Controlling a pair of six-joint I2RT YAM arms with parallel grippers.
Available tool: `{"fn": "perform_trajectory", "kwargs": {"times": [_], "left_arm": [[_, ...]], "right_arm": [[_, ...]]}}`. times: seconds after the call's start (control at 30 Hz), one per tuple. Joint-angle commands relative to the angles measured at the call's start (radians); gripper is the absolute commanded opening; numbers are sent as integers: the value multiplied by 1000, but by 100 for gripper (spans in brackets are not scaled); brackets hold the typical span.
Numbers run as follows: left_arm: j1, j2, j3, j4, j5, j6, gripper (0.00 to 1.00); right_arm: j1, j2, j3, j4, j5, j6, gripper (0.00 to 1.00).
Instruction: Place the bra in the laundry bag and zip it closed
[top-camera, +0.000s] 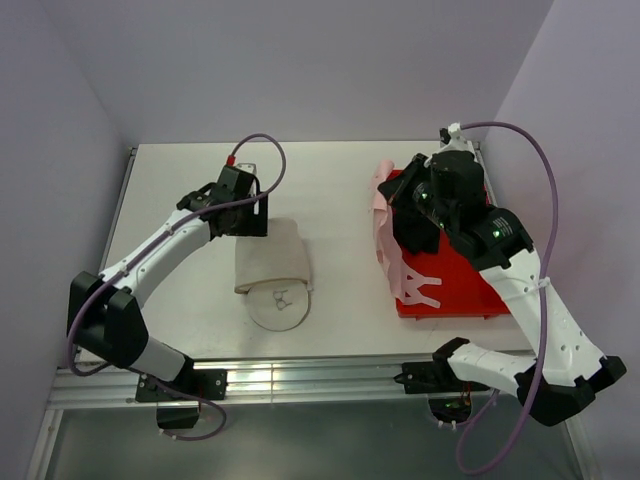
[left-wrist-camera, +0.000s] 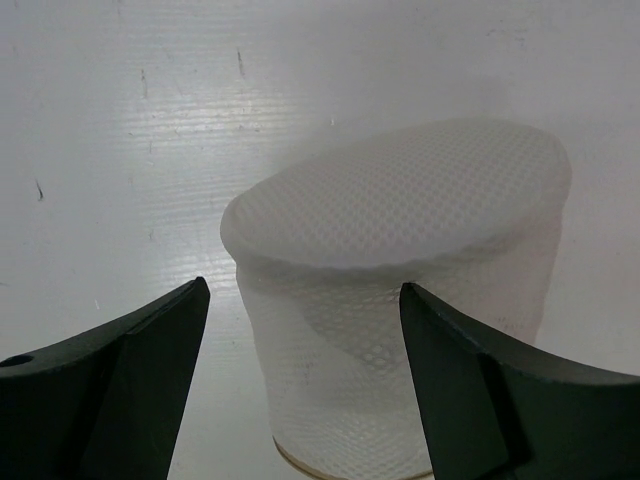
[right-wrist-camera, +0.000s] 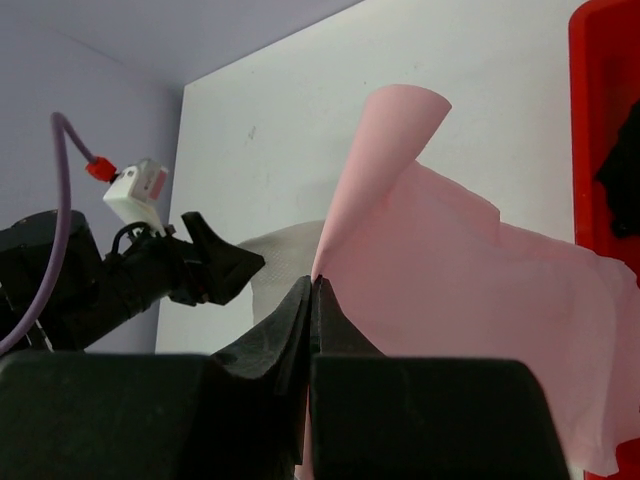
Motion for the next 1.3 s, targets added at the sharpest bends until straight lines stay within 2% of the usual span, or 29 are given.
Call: {"fn": "perform_trajectory", "kwargs": {"times": [0.0,0.47,0.7,0.9,1.03,1.27], "left_arm": [[-22,42,79,-27,-93,33,84],[-26,225,182,-46,-160,-1,84],[-11,323,234,-21,-188,-38,84],[75,369,265,6,-196,-53,84],[174,386,285,22,-174,-58,84],[245,403,328,11,-176,-58,84]], "right_arm": [[10,12,-17,101,-35,-2,0],[115,134,-75,180,-66,19,0],[182,254,-100,228,-50,33,0],[226,343,-98,265,-64,41,0],[261,390,-77,268,-57,35,0],[326,476,-52,289,-50,44,0]]}}
